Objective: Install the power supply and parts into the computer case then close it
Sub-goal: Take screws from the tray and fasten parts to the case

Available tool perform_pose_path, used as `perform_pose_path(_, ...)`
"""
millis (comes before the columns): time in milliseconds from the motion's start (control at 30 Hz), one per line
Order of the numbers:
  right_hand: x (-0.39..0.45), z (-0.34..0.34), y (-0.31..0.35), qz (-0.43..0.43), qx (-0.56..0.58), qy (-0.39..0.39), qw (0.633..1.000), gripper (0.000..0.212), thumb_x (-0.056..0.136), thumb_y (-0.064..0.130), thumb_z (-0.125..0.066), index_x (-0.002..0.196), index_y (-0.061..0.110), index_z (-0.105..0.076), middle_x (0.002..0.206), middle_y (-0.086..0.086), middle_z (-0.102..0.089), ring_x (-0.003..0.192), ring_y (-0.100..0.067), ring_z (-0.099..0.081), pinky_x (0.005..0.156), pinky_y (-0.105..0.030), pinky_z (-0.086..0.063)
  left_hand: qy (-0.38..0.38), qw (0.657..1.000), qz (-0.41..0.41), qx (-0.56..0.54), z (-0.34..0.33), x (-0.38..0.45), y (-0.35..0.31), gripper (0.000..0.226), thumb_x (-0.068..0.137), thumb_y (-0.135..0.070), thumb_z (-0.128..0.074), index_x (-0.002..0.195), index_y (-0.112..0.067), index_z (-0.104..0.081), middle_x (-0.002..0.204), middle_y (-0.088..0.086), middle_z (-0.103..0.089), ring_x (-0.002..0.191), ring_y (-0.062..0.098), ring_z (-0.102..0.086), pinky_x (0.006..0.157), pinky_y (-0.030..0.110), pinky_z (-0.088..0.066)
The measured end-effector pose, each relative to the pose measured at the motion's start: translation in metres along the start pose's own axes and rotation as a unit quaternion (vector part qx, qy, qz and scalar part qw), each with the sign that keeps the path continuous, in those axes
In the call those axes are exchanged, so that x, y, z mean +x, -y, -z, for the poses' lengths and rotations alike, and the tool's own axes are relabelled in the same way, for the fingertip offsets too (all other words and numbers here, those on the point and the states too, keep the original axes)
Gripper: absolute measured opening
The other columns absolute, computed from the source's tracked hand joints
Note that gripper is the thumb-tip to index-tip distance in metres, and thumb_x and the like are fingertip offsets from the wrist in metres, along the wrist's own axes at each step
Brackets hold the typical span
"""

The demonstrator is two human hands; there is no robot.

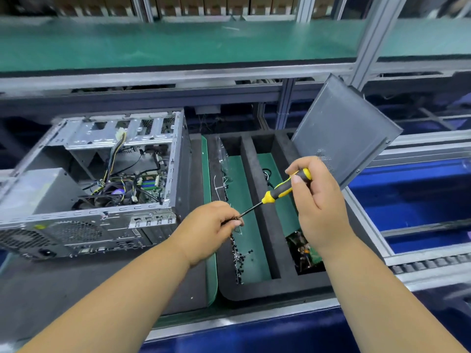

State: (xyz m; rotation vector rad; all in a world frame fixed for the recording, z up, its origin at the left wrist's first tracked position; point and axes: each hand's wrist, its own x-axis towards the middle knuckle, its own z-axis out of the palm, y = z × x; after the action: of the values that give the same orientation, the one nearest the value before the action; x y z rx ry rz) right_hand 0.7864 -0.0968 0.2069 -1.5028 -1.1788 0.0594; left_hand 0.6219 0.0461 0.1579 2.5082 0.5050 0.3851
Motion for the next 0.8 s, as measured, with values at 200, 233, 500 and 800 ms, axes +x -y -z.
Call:
perform_pose_path(200, 0.010, 0.007, 0.035, 0.060, 0.023, 0.069, 0.996, 0.024, 0.092, -0.002, -0.039, 0.101, 0.015, -0.054, 0.075, 0.020, -0.059, 0.079, 0.003, -0.059, 0.071, -0.004, -0.037, 0.012, 0.999, -0.020, 0.028, 0.030, -0.008, -0.017, 0.012, 0.095, -0.027, -0.059, 0.092, -0.023, -0.070, 0.082, -0.012, -0.057, 0.083, 0.003, -0.053, 0.075, 0.022, -0.043)
perform_pose_path(233, 0.013, 0.006, 0.038, 0.062, 0.023, 0.069, 0.995, 0.022, 0.092, -0.002, -0.040, 0.100, 0.015, -0.053, 0.074, 0.023, -0.058, 0.074, 0.005, -0.057, 0.069, -0.003, -0.037, 0.003, 1.000, -0.017, 0.020, 0.035, -0.010, -0.018, 0.011, 0.094, -0.026, -0.059, 0.092, -0.024, -0.070, 0.082, -0.012, -0.058, 0.084, 0.003, -0.054, 0.076, 0.023, -0.044)
perform_pose_path(500, 0.035, -0.016, 0.063, -0.024, 0.059, 0.022, 0.998, 0.009, 0.093, 0.025, -0.060, 0.092, 0.026, -0.052, 0.071, 0.016, -0.063, 0.064, -0.011, -0.060, 0.061, -0.027, -0.053, -0.105, 0.994, 0.008, -0.002, 0.081, -0.025, -0.015, 0.011, 0.092, -0.017, -0.062, 0.091, -0.024, -0.071, 0.086, -0.014, -0.062, 0.085, 0.000, -0.054, 0.076, 0.015, -0.041)
perform_pose_path(800, 0.057, -0.096, 0.073, -0.158, 0.202, 0.007, 0.967, 0.015, 0.088, 0.027, -0.065, 0.087, 0.015, -0.057, 0.078, -0.004, -0.073, 0.070, -0.018, -0.069, 0.059, -0.024, -0.052, -0.182, 0.974, 0.067, -0.119, 0.151, -0.051, 0.033, 0.020, 0.090, -0.014, -0.066, 0.092, -0.034, -0.068, 0.084, -0.019, -0.063, 0.073, -0.002, -0.059, 0.063, 0.010, -0.044)
